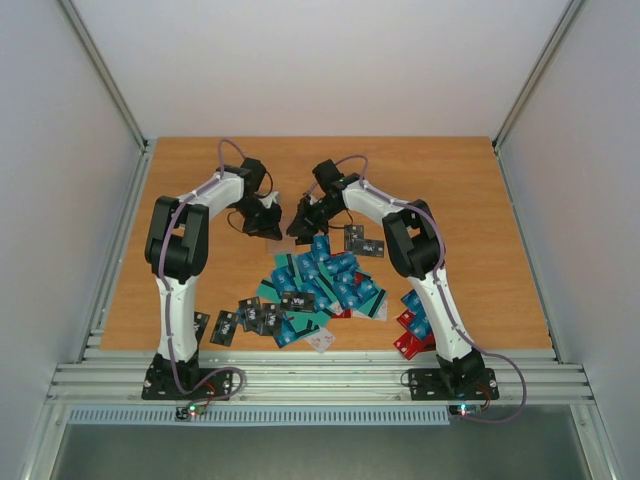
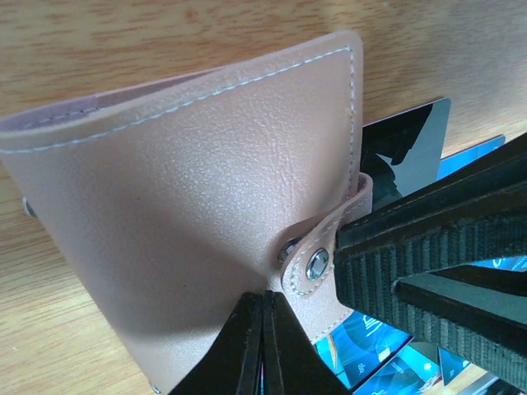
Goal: Put the credit cards into the card holder
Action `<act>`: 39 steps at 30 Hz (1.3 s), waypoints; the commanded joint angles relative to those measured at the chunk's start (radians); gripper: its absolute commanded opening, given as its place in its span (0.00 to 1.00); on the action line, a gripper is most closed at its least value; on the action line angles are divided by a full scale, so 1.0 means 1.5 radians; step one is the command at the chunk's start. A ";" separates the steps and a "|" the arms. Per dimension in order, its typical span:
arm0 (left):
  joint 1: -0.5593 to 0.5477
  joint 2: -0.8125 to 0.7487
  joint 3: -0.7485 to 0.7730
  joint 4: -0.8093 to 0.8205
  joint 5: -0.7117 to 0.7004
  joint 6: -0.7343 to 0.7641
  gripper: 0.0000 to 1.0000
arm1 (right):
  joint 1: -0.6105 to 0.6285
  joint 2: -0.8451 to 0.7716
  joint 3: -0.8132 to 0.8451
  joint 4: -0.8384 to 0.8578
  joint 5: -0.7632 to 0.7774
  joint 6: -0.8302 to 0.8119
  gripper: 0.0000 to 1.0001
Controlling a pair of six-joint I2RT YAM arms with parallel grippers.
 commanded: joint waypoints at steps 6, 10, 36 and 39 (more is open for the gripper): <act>-0.005 0.016 -0.016 0.023 0.031 -0.001 0.08 | 0.028 0.016 0.034 0.000 0.083 0.049 0.13; -0.003 0.000 -0.017 0.028 0.032 -0.003 0.16 | 0.033 0.033 0.053 -0.036 0.090 0.032 0.12; 0.022 -0.046 -0.017 0.053 -0.050 -0.040 0.20 | 0.034 0.034 0.028 -0.029 0.049 -0.001 0.10; 0.024 -0.025 -0.013 0.047 -0.058 -0.035 0.18 | 0.036 0.040 0.030 -0.033 0.045 -0.003 0.10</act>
